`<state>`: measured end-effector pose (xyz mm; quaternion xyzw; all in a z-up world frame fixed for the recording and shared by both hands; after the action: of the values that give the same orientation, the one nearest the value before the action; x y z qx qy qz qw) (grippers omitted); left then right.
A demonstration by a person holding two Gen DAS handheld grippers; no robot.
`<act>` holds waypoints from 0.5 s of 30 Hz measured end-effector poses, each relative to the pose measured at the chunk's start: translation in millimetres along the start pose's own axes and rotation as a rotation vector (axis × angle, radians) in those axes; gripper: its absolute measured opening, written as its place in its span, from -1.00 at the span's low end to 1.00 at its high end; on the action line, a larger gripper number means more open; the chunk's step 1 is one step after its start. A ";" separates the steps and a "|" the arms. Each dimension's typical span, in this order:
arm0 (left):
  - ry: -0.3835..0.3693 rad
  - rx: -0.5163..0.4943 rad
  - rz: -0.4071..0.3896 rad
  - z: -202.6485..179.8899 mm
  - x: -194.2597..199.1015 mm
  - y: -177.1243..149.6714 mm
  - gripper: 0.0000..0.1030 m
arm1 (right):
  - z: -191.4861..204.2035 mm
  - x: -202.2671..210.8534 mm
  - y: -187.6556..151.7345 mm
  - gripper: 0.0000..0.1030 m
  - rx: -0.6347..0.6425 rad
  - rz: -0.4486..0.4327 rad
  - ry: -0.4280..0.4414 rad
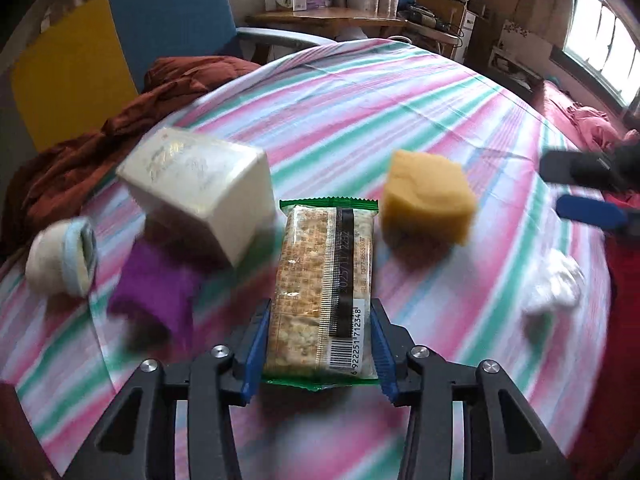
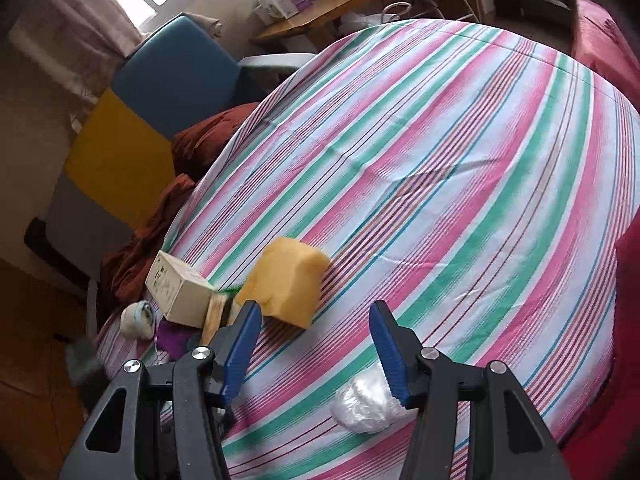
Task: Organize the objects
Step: 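Grasp the barcoded cracker pack with the left tool while the right tool grasps the clear plastic bag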
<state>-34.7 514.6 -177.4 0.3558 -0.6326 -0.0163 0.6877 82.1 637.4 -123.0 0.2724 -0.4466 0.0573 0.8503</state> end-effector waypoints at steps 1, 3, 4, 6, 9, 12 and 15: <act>-0.003 0.014 0.003 -0.7 4.6 -7.7 -0.10 | 0.0 -0.6 -0.1 0.10 -0.002 0.002 -0.001; -0.002 0.047 0.008 -1.9 15.6 -24.7 -0.10 | -2.4 -1.8 0.2 0.10 -0.010 0.007 -0.010; 0.002 0.058 0.008 -2.6 20.0 -31.9 -0.10 | -4.8 -2.3 0.1 0.10 -0.017 0.012 -0.016; 0.010 0.085 0.004 -1.3 31.2 -48.5 -0.09 | -11.2 -3.7 -0.3 0.10 -0.039 0.023 -0.027; 0.017 0.121 -0.010 1.0 46.6 -71.5 -0.08 | -22.5 -6.3 -2.9 0.10 -0.071 0.045 -0.051; 0.023 0.124 -0.011 2.6 55.0 -82.8 -0.02 | -28.9 -13.1 -12.2 0.23 -0.074 0.101 -0.085; 0.013 0.119 0.002 2.0 54.6 -82.1 0.23 | -31.3 -17.2 -17.8 0.28 -0.052 0.135 -0.131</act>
<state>9.4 426.6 -172.5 0.3953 -0.6286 0.0244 0.6694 100.7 641.0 -158.0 0.2227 -0.5200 0.0848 0.8203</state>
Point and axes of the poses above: each gripper's, at about its wrist camera, not at the fingertips, and x roughly against the way its jaws point, z to its left, y to its top, the point moved 7 cm from there along -x, roughly the way its jaws point, and after that the axes turned 4 degrees about x, right-handed, at the moved point
